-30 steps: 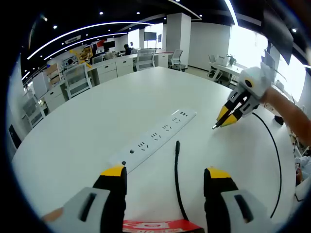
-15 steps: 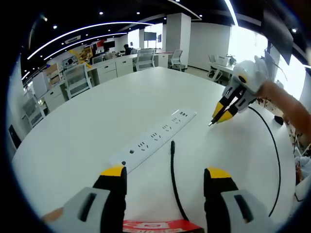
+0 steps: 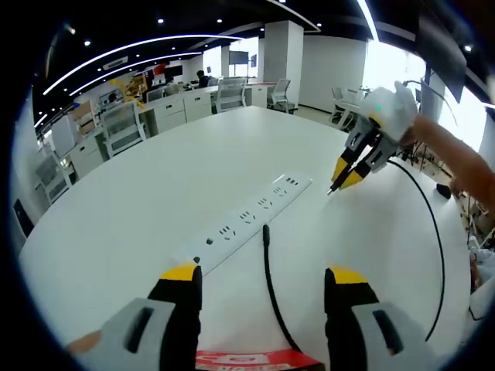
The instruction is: Find the data cable on the table. Grasp the USB connector end of the cable and insert it into the USB port on the table
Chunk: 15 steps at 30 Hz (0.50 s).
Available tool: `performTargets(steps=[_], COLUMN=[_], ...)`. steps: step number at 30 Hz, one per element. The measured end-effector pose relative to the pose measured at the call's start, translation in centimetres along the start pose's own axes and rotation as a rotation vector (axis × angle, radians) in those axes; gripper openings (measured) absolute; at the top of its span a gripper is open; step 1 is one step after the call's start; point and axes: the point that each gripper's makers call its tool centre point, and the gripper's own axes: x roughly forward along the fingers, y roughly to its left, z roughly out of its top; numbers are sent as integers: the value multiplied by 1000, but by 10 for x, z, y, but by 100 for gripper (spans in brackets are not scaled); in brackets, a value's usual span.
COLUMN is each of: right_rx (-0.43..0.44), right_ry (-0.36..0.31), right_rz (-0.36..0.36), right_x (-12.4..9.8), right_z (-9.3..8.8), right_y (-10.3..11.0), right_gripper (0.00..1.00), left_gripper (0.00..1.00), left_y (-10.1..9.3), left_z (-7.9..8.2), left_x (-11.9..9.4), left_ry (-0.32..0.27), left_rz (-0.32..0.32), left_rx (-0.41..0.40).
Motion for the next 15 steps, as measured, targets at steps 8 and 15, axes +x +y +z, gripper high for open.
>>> performTargets(steps=[8,15], right_rx=[-31,-64], right_ry=[57,112], right_rz=[-4,-3], right_x=[0,2], right_z=[-2,-1], right_y=[-17,-29], right_gripper=[9,9], left_gripper=[64,64], left_y=[0,1], left_z=[0,1], left_x=[0,1], left_ry=[1,0], left_rz=[0,0], left_rx=[0,-1])
